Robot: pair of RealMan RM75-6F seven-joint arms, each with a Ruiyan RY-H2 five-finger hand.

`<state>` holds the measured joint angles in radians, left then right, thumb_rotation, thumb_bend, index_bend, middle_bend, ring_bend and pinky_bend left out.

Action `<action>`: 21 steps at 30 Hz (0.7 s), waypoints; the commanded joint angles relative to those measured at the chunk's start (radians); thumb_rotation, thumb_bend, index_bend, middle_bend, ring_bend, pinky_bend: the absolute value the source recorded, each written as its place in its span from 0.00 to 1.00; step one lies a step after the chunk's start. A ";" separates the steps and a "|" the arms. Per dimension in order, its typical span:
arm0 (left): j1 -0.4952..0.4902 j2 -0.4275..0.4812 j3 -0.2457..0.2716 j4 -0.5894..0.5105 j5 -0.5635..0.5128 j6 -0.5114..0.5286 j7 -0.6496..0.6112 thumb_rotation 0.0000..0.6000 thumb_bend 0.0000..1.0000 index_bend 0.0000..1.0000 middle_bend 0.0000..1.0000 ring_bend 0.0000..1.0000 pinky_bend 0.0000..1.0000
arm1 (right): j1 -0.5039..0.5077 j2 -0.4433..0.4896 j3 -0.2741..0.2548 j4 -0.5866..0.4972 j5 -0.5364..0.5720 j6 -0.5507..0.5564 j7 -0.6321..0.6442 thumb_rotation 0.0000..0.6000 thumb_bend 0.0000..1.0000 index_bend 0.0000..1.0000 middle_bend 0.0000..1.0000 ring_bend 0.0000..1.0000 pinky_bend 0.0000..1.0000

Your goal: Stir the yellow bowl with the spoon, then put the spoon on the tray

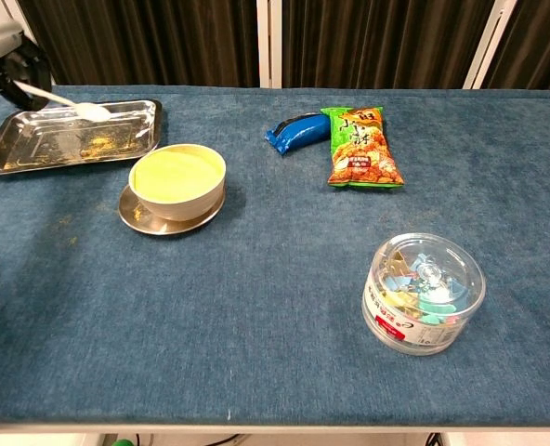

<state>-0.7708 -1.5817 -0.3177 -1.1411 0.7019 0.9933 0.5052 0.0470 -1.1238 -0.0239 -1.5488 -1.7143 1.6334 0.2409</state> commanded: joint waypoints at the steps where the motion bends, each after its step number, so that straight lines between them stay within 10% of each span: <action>1: -0.027 -0.076 -0.017 0.153 -0.067 -0.080 -0.019 1.00 0.44 0.59 0.47 0.28 0.17 | 0.001 0.007 0.003 -0.018 0.006 -0.007 -0.017 1.00 0.24 0.17 0.22 0.08 0.19; 11: -0.006 -0.067 -0.004 0.200 -0.039 -0.063 -0.012 1.00 0.26 0.30 0.27 0.19 0.16 | 0.003 0.027 0.006 -0.057 0.011 -0.021 -0.053 1.00 0.25 0.17 0.22 0.08 0.19; 21: 0.257 0.337 0.167 -0.395 0.341 0.256 -0.125 1.00 0.26 0.29 0.27 0.19 0.14 | 0.016 0.068 0.010 -0.045 0.025 -0.051 -0.024 1.00 0.25 0.17 0.22 0.08 0.19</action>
<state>-0.6488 -1.4366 -0.2531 -1.2936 0.8559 1.1044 0.4398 0.0618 -1.0586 -0.0128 -1.5988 -1.6876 1.5844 0.2079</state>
